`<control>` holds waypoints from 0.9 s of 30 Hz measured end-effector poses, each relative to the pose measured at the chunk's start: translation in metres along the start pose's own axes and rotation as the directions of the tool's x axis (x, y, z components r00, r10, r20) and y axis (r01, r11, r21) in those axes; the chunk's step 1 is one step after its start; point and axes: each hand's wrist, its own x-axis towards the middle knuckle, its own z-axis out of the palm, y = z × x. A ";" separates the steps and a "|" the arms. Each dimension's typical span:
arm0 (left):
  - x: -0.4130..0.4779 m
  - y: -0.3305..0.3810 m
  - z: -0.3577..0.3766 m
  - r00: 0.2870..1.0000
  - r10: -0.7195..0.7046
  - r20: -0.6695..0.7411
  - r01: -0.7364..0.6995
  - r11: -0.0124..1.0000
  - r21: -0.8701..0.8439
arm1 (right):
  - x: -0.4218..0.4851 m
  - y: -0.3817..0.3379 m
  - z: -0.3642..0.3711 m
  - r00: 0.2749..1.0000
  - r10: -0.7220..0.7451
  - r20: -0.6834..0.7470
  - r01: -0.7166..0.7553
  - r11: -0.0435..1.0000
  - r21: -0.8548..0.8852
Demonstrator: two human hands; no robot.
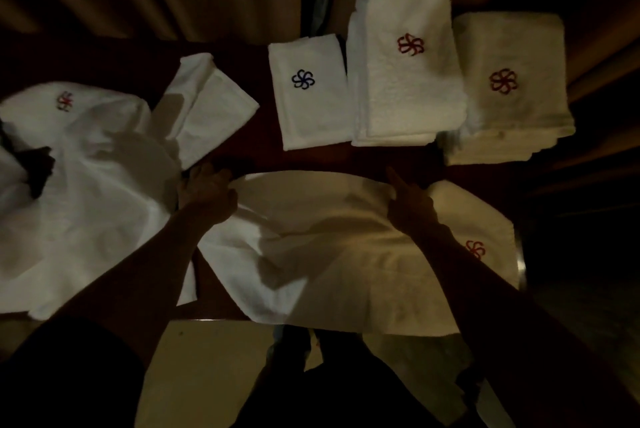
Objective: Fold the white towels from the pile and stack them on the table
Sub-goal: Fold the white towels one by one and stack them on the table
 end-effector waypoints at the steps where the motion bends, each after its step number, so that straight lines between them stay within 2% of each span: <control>1: -0.002 -0.001 0.000 0.999 0.023 -0.025 -0.023 1.000 0.002 | -0.002 0.005 0.001 1.000 0.020 0.012 -0.020 1.000 0.006; 3: -0.006 0.000 -0.002 0.994 0.067 -0.083 -0.067 0.998 0.001 | -0.007 0.013 0.007 0.998 0.051 -0.028 -0.051 0.999 -0.009; 8: -0.010 0.005 -0.009 0.979 0.095 -0.179 -0.122 0.981 -0.149 | -0.022 0.018 0.008 0.975 0.069 -0.211 -0.090 0.992 -0.090; 13: -0.010 0.005 -0.024 0.980 0.050 -0.193 -0.098 0.963 -0.250 | -0.025 0.025 -0.001 0.939 0.064 -0.337 -0.047 0.997 0.060; 17: -0.009 0.010 -0.040 0.942 0.072 -0.327 -0.162 0.952 -0.259 | -0.024 0.017 -0.028 0.891 0.058 -0.450 0.022 0.985 0.171; 20: -0.004 0.016 -0.061 0.887 0.076 -0.455 -0.206 0.948 -0.243 | -0.022 0.009 -0.050 0.840 0.015 -0.543 0.067 0.989 0.131; 24: 0.001 0.025 -0.087 0.833 0.017 -0.554 -0.182 0.952 -0.245 | -0.016 0.009 -0.065 0.759 -0.079 -0.646 0.078 0.997 -0.030; 25: 0.001 0.025 -0.090 0.825 0.008 -0.565 -0.173 0.956 -0.238 | -0.018 0.009 -0.068 0.754 -0.098 -0.650 0.076 0.995 -0.061; 27: -0.002 0.023 -0.091 0.824 0.007 -0.567 -0.159 0.963 -0.219 | -0.023 0.011 -0.070 0.805 -0.103 -0.584 0.042 0.992 -0.116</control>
